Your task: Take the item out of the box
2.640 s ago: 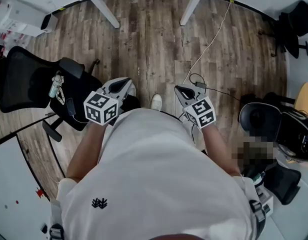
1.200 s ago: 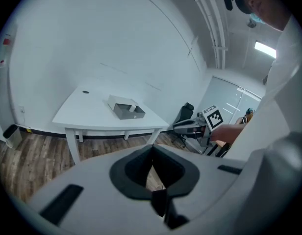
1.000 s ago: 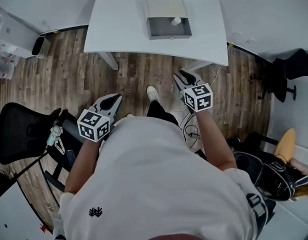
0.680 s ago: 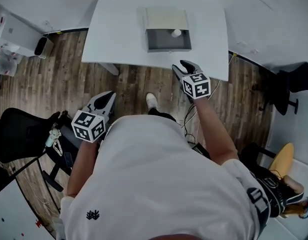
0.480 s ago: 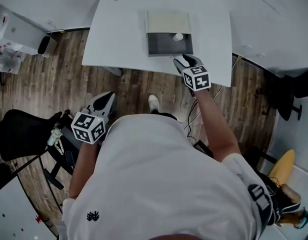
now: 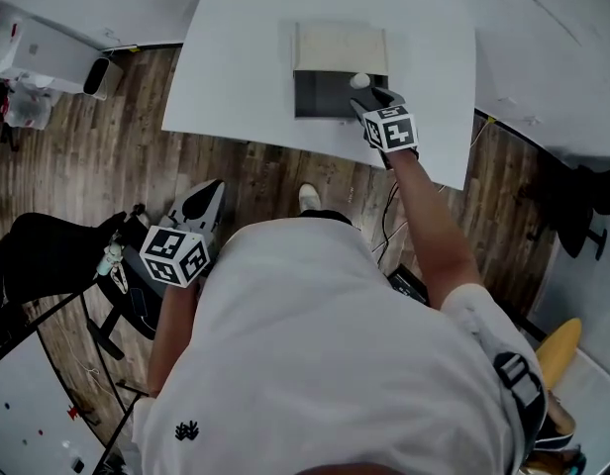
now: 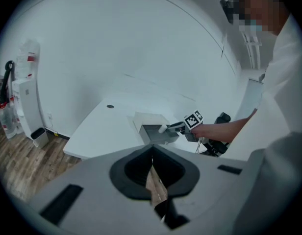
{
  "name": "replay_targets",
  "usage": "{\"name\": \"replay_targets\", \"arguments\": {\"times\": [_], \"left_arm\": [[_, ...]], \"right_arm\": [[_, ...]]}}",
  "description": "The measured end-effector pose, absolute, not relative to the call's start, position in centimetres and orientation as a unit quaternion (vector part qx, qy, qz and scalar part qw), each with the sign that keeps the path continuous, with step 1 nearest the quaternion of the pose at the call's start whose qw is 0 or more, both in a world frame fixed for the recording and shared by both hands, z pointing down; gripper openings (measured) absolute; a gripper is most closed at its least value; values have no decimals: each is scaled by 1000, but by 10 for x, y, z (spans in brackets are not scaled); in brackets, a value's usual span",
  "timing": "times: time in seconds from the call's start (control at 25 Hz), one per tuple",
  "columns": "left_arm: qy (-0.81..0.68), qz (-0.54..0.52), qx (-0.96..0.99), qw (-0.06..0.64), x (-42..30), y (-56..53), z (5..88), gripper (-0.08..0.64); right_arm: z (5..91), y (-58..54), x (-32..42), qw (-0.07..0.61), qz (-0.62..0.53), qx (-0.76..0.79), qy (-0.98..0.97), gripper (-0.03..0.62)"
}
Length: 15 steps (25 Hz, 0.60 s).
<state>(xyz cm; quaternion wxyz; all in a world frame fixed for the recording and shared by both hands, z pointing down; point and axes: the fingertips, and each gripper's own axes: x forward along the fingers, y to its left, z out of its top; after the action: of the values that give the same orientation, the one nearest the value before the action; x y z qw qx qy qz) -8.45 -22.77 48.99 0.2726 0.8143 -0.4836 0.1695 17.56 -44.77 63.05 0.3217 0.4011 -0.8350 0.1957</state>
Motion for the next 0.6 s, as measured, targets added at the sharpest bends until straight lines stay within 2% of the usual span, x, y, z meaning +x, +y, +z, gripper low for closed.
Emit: {"name": "replay_targets", "arguments": {"times": [0.2, 0.6], "left_arm": [[-501, 169, 804, 273, -86, -233, 492, 8], [-533, 164, 777, 291, -91, -226, 494, 8]], "right_arm": [[646, -470, 175, 352, 193, 398, -825, 256], [668, -493, 181, 414, 196, 418, -785, 256]]}}
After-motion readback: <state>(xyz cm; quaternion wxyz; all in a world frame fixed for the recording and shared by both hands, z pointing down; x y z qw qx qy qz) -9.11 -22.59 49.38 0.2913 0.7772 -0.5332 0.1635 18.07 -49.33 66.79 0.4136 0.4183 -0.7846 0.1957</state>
